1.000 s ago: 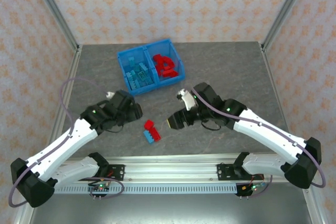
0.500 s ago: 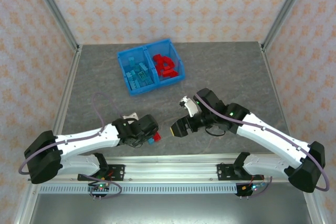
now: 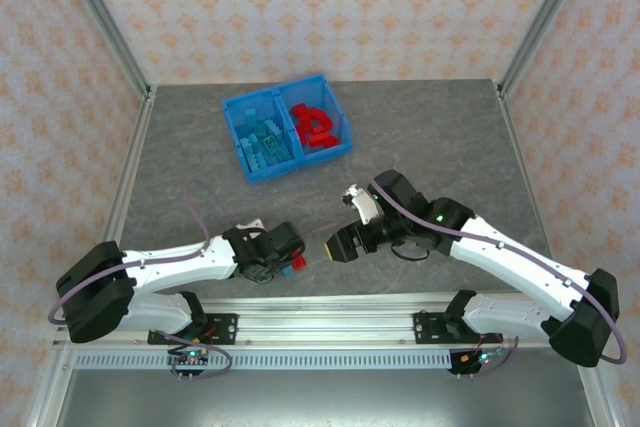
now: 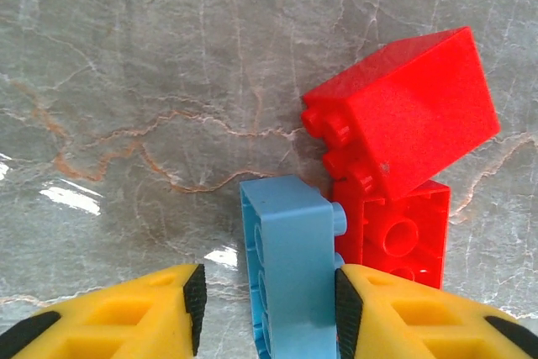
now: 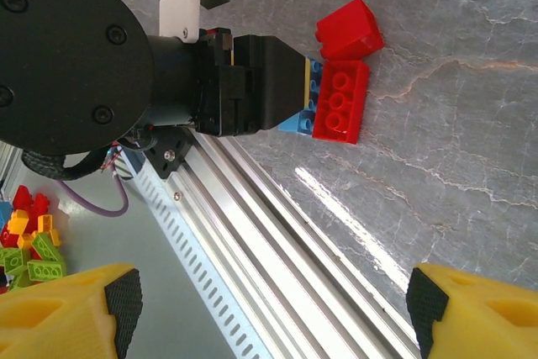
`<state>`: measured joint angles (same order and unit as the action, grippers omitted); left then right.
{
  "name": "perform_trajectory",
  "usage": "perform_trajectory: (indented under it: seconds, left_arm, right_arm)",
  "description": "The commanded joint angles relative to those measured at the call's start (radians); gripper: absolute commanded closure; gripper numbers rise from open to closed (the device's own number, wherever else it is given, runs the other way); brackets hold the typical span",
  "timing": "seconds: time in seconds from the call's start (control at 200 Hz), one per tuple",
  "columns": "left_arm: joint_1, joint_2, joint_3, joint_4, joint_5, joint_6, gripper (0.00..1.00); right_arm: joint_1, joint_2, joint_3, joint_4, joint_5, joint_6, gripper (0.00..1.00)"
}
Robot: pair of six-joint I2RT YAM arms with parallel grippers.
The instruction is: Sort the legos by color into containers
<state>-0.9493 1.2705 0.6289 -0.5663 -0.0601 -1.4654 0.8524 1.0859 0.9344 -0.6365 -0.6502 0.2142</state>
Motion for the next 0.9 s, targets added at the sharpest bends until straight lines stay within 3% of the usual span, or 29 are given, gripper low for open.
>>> perform_trajectory:
  seconds: [0.0, 0.125, 0.25, 0.39, 0.721, 0.896]
  left_arm:
    - [-0.006, 0.006, -0.026, -0.044, -0.018, 0.011, 0.56]
    - [-0.005, 0.013, -0.03, -0.054, -0.006, 0.029, 0.54]
    - [-0.006, 0.029, -0.038, -0.028, -0.026, 0.031, 0.42]
    - [-0.005, 0.073, -0.036, 0.037, -0.016, 0.042, 0.4]
    - [-0.006, 0.064, -0.029, 0.005, -0.043, 0.043, 0.67]
    - [-0.005, -0.063, 0.038, -0.127, -0.128, 0.075, 0.68]
  right_arm:
    - [0.002, -0.002, -0.01, 0.006, 0.027, 0.014, 0.16]
    - [0.002, -0.001, -0.008, 0.004, 0.03, 0.016, 0.16]
    - [0.002, 0.0, -0.008, 0.011, 0.034, 0.023, 0.16]
    - [0.002, -0.001, -0.01, 0.003, 0.037, 0.029, 0.16]
    - [0.002, -0.008, -0.002, 0.001, 0.057, 0.043, 0.17]
    - [0.004, -0.006, 0.004, 0.005, 0.007, 0.038, 0.17]
